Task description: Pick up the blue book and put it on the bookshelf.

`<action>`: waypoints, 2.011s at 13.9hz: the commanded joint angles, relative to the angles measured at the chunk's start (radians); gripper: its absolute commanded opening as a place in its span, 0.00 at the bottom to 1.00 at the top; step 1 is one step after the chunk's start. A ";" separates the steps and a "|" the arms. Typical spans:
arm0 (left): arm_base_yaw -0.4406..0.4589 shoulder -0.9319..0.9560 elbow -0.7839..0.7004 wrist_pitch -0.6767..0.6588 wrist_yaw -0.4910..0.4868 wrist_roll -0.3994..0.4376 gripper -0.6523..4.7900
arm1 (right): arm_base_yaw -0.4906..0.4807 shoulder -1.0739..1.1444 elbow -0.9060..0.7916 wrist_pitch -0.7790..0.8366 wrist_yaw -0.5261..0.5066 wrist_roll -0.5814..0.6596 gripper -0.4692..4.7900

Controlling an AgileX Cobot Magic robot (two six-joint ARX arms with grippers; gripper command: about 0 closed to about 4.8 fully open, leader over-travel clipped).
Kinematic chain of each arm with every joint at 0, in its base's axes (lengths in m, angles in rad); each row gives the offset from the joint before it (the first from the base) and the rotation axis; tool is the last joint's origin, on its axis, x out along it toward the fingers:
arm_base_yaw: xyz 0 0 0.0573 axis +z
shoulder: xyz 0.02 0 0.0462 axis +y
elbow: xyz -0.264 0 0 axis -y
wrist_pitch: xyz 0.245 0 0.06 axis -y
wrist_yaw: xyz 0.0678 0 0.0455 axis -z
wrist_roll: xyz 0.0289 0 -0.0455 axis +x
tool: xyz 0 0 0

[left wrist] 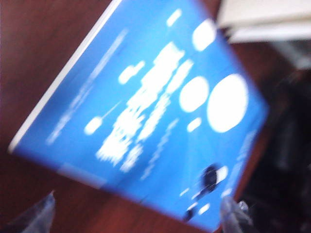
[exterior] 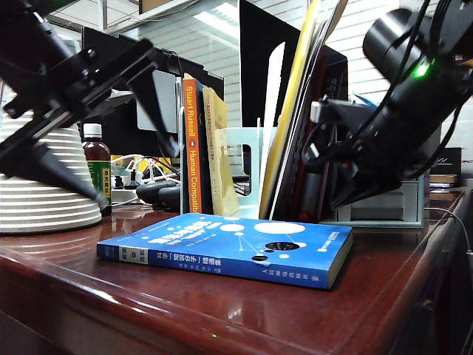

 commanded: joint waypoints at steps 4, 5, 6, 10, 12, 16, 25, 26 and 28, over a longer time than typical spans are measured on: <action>-0.002 0.005 -0.004 -0.053 -0.010 -0.003 1.00 | 0.000 0.058 0.003 0.034 -0.023 0.005 0.09; -0.002 0.014 -0.009 -0.046 -0.006 -0.022 1.00 | 0.000 0.063 0.003 0.032 -0.025 0.004 0.09; -0.002 0.025 -0.028 -0.015 0.006 -0.053 1.00 | 0.000 0.063 0.003 0.031 -0.042 0.004 0.09; -0.002 0.066 -0.073 0.097 0.027 -0.115 1.00 | 0.000 0.063 0.003 0.009 -0.150 0.005 0.09; -0.002 0.093 -0.073 0.128 0.027 -0.125 1.00 | 0.000 0.062 0.003 -0.007 -0.229 0.005 0.09; -0.002 0.142 -0.078 0.134 0.027 -0.142 1.00 | 0.000 0.054 0.003 0.029 -0.009 0.004 0.09; -0.002 0.232 -0.078 0.254 0.061 -0.209 1.00 | 0.000 0.054 0.003 -0.139 -0.362 0.004 0.09; -0.002 0.233 -0.078 0.259 0.061 -0.207 1.00 | 0.001 0.053 0.004 -0.149 -0.396 0.005 0.09; -0.002 0.232 -0.078 0.301 0.064 -0.199 1.00 | 0.002 0.048 0.003 -0.169 -0.433 0.003 0.09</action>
